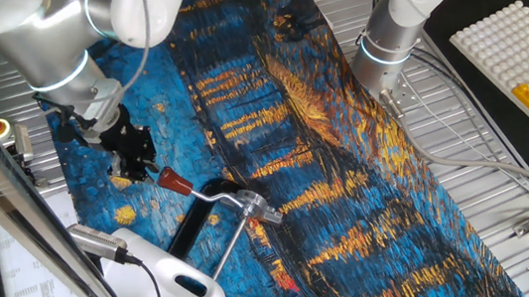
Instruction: Pull up the lever
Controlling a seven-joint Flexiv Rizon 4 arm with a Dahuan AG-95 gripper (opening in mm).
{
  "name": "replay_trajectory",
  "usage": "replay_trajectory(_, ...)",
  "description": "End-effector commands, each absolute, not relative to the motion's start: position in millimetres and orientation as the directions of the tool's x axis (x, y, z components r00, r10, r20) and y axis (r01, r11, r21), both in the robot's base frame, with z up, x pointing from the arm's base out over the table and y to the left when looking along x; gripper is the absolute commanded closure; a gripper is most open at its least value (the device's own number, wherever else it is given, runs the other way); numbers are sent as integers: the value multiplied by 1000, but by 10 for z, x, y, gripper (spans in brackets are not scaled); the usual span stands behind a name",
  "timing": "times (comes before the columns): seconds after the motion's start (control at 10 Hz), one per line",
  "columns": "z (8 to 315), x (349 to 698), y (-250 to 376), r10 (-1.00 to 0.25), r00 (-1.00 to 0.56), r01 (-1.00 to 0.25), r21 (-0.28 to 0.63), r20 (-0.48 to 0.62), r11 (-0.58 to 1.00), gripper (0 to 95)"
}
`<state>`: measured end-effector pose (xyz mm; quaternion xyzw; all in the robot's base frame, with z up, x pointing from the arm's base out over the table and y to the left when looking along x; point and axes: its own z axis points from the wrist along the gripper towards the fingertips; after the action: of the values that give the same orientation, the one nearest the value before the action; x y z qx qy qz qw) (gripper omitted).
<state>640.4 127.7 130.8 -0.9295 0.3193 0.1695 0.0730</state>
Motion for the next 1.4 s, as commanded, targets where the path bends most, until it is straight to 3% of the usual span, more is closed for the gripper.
replay_trajectory(0.1,1308,6406,1296,-566,737,-617,-29,-369,-786,760)
replay_trajectory(1.4,1326,6269,1333,-609,691,-657,12,-389,-754,760)
